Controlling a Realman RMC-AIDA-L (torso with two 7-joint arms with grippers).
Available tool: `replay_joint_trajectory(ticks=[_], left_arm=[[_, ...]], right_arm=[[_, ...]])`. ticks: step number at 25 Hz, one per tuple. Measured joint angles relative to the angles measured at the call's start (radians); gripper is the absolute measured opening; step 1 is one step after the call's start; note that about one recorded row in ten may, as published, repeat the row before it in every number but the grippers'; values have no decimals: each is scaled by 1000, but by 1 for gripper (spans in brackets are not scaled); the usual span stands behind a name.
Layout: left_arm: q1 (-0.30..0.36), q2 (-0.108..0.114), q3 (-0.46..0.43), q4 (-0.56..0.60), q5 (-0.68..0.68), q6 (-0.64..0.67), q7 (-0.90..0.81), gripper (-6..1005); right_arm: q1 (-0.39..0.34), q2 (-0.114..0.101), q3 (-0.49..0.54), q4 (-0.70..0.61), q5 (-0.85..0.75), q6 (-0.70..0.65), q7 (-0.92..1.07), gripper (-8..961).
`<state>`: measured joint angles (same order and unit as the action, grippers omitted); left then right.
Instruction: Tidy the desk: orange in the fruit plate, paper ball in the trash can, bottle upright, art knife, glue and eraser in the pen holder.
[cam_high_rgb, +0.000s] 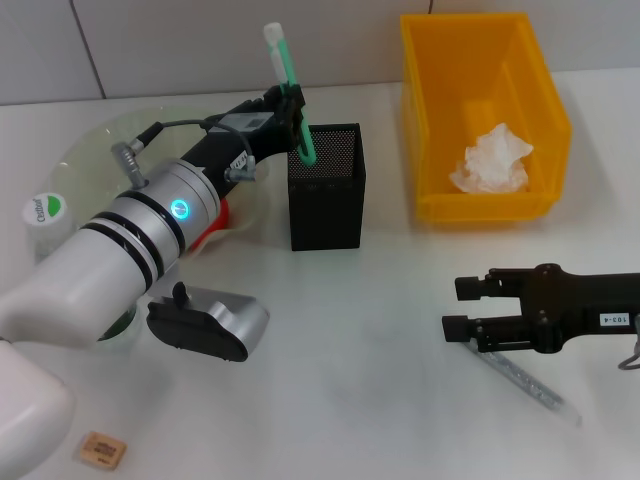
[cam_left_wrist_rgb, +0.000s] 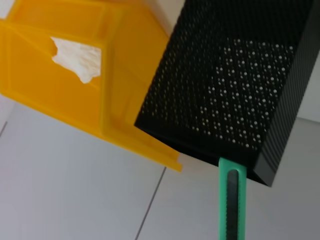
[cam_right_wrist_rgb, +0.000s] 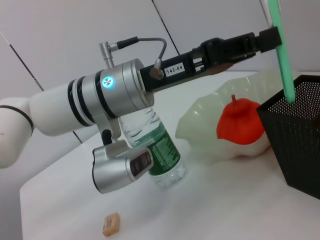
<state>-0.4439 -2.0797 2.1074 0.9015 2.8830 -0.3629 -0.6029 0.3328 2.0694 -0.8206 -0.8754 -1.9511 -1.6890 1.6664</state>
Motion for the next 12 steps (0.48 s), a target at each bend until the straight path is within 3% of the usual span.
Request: replay_joint_trajectory(ticks=[12], left_arm=[[-5, 0, 20, -4, -2, 3, -11, 197]], right_arm=[[-8, 1, 0, 3, 0, 0, -2, 758]])
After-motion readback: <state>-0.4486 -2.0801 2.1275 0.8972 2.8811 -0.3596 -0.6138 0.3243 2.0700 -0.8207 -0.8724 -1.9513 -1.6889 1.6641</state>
